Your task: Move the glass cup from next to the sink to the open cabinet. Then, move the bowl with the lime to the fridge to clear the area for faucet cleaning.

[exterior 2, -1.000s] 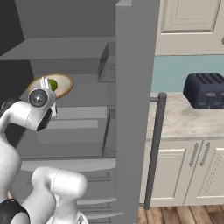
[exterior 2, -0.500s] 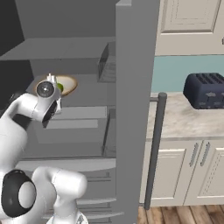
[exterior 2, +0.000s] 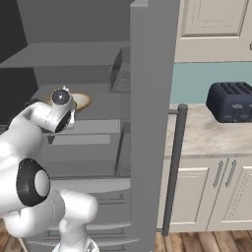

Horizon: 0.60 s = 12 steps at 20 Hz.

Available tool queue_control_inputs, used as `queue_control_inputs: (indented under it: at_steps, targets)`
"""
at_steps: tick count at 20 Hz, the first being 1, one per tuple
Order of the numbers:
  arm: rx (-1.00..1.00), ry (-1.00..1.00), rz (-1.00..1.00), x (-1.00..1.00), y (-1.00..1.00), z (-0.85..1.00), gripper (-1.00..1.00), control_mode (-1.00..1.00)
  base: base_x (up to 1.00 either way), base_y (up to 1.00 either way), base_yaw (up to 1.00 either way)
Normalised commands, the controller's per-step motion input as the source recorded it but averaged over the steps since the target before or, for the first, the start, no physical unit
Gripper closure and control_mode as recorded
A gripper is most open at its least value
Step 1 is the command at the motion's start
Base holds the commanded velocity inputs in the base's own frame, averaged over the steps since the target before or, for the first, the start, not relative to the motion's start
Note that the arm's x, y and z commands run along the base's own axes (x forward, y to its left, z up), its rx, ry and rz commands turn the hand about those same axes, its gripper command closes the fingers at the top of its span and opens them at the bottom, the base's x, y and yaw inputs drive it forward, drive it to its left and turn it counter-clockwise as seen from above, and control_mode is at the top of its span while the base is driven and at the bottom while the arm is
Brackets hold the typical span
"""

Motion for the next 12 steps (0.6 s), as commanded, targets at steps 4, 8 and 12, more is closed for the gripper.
queue_control_inputs:
  at_steps: [4,8,12]
  targets:
    - [0.00,0.00,-0.01,0.76,0.22,-0.22,1.00,-1.00,0.00,0.00,0.00]
    - [0.00,0.00,-0.02,0.71,0.16,-0.16,1.00,-1.00,0.00,0.00,0.00]
    - [0.00,0.00,-0.02,0.68,0.15,-0.22,1.00,-1.00,0.00,0.00,0.00]
